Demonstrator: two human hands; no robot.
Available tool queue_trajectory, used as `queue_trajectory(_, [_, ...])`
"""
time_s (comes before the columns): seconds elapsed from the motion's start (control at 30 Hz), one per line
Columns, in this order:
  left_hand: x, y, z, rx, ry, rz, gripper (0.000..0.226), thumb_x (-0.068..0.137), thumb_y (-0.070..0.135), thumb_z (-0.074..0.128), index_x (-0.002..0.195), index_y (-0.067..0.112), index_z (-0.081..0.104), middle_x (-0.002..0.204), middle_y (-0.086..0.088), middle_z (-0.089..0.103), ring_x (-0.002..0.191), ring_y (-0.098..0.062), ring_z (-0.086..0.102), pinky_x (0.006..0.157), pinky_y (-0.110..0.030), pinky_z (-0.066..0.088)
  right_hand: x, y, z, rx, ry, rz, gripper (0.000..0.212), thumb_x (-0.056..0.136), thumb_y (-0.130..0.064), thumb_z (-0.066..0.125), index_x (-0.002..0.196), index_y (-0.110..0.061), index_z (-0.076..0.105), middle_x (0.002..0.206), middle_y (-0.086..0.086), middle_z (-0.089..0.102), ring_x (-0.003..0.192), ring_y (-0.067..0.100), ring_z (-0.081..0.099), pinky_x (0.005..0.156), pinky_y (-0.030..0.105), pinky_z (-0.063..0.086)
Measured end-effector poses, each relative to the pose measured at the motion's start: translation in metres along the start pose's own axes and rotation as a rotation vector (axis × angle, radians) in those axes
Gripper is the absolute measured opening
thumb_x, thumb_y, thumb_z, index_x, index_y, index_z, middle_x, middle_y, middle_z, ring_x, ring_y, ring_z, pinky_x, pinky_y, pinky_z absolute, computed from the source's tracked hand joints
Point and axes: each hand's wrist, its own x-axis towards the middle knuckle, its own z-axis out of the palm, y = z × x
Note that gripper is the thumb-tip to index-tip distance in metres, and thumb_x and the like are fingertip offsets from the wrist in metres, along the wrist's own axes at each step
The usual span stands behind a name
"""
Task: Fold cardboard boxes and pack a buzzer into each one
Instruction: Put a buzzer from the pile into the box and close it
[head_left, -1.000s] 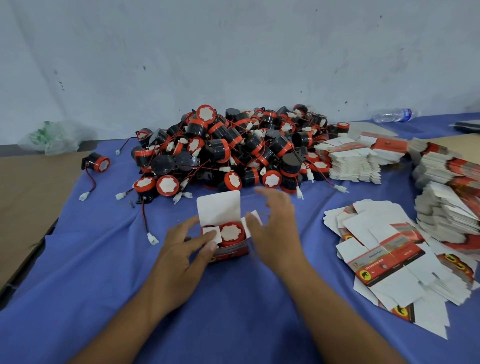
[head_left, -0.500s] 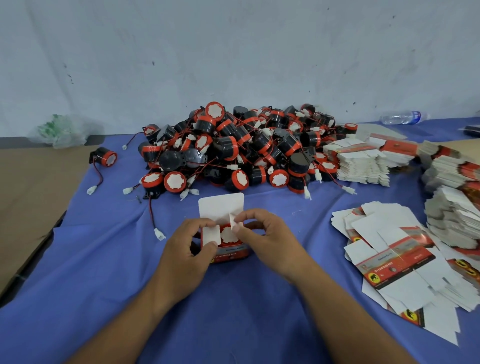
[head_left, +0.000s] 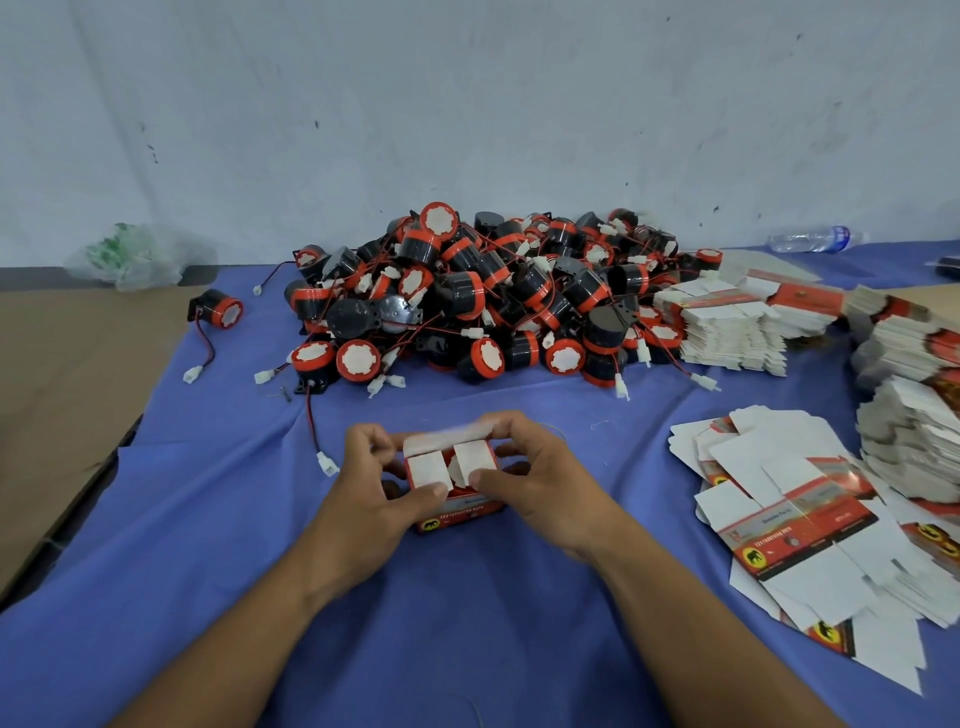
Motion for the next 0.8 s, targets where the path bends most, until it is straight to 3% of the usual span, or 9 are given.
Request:
queue_trajectory(0.1, [0.001,-0.001,-0.004,0.071,-0.081,0.107,0.057,0.085,0.006,0.073,0.123,0.041,0.05,0.119,0.02,0.064,0.102,-0.011,0.062,0.088,-0.036,0.054,-0.002,0.002,0.0,-0.117,-0.003,-0.082,0.032,0.087,0.008,0.066,0.098,-0.021,0.074,0.122,-0.008,0.059,0.114,0.008,0.058,0.095,0.029,0.052])
queue_trajectory(0.2, [0.001,-0.003,-0.006,0.128,-0.106,0.169,0.041,0.087,0.016,0.072,0.109,0.05,0.069,0.122,0.025,0.061,0.112,-0.003,0.06,0.092,-0.027,0.053,-0.005,0.002,-0.007,-0.127,-0.106,-0.119,0.024,0.089,-0.003,0.07,0.107,-0.019,0.073,0.131,-0.007,0.056,0.123,0.001,0.054,0.099,0.024,0.05])
queue_trajectory(0.27, [0.0,-0.006,-0.007,0.162,-0.089,0.164,0.039,0.087,0.022,0.072,0.108,0.055,0.068,0.123,0.028,0.059,0.116,0.001,0.056,0.093,-0.022,0.051,-0.008,-0.001,-0.01,-0.085,-0.159,-0.08,0.024,0.088,-0.025,0.075,0.112,-0.03,0.073,0.135,-0.014,0.054,0.127,-0.001,0.051,0.101,0.024,0.049])
queue_trajectory(0.33, [0.001,-0.009,-0.008,0.209,-0.074,0.158,0.038,0.089,0.023,0.07,0.113,0.053,0.065,0.126,0.027,0.056,0.121,0.003,0.052,0.098,-0.023,0.048,-0.009,-0.002,-0.011,-0.123,-0.14,-0.102,0.03,0.088,-0.033,0.075,0.118,-0.031,0.071,0.136,-0.015,0.054,0.128,-0.003,0.049,0.098,0.02,0.05])
queue_trajectory(0.4, [0.0,-0.009,-0.011,0.239,-0.096,0.167,0.037,0.084,0.04,0.068,0.117,0.053,0.059,0.131,0.028,0.053,0.123,0.007,0.047,0.101,-0.019,0.045,-0.009,-0.002,-0.009,-0.168,-0.112,-0.136,0.035,0.088,-0.03,0.075,0.122,-0.026,0.07,0.136,-0.013,0.055,0.128,-0.004,0.048,0.096,0.019,0.05])
queue_trajectory(0.47, [-0.003,-0.008,-0.012,0.236,-0.144,0.182,0.048,0.078,0.048,0.068,0.124,0.053,0.054,0.135,0.029,0.048,0.126,0.01,0.044,0.099,-0.012,0.042,-0.009,0.0,-0.009,-0.157,-0.101,-0.118,0.037,0.087,-0.026,0.077,0.123,-0.026,0.07,0.135,-0.012,0.055,0.127,-0.001,0.051,0.098,0.025,0.052])
queue_trajectory(0.6, [-0.006,-0.008,-0.016,0.148,-0.196,0.193,0.056,0.078,0.037,0.073,0.13,0.042,0.053,0.138,0.025,0.049,0.128,0.007,0.045,0.098,-0.01,0.042,-0.008,0.002,-0.008,-0.159,-0.073,-0.111,0.039,0.086,-0.023,0.078,0.123,-0.027,0.068,0.126,-0.015,0.057,0.119,0.005,0.056,0.096,0.031,0.053])
queue_trajectory(0.8, [-0.004,-0.007,-0.014,0.141,-0.081,0.234,0.034,0.085,0.031,0.064,0.118,0.041,0.063,0.125,0.032,0.059,0.122,0.011,0.05,0.094,-0.006,0.042,-0.005,0.003,-0.004,-0.208,-0.015,-0.139,0.031,0.089,-0.021,0.075,0.12,-0.02,0.072,0.12,-0.009,0.061,0.112,0.006,0.06,0.092,0.024,0.052])
